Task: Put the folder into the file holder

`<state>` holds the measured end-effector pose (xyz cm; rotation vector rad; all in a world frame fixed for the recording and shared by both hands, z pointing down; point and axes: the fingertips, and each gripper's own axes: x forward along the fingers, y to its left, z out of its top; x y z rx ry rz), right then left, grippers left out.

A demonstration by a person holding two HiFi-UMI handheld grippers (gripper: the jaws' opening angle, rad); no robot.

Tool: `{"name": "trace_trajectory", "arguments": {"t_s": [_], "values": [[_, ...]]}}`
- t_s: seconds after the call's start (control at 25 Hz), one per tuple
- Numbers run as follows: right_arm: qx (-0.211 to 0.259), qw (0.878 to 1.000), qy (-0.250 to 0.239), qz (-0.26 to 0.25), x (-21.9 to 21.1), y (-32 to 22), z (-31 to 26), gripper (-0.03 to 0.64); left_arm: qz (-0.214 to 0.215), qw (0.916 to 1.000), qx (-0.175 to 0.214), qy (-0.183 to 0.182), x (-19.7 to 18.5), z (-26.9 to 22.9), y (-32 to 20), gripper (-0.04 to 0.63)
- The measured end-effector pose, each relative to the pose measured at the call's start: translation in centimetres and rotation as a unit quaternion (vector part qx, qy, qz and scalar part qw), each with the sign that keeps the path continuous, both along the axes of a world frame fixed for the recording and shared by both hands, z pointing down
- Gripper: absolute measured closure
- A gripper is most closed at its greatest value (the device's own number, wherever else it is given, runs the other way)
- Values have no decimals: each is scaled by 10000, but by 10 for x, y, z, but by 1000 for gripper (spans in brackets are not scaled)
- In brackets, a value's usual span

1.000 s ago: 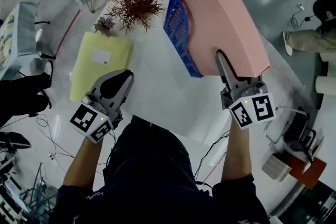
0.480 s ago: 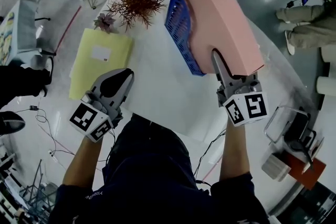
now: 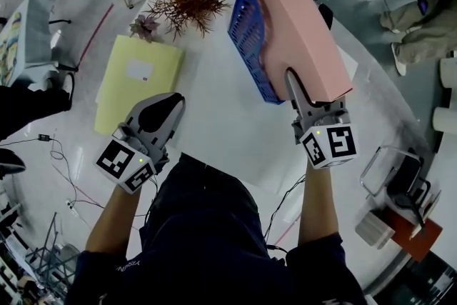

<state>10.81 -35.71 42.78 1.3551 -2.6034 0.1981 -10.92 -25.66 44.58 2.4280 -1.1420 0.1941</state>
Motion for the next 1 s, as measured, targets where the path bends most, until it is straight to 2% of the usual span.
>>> {"name": "trace_trajectory", "arguments": {"t_s": [0.24, 1.0], "values": [[-67, 10000, 34, 2, -2, 0, 14, 353, 4, 10000, -16, 2, 2, 3, -3, 545], [118, 9998, 137, -61, -9, 6, 18, 348, 97, 9999, -22, 18, 12, 2, 4, 545]]}}
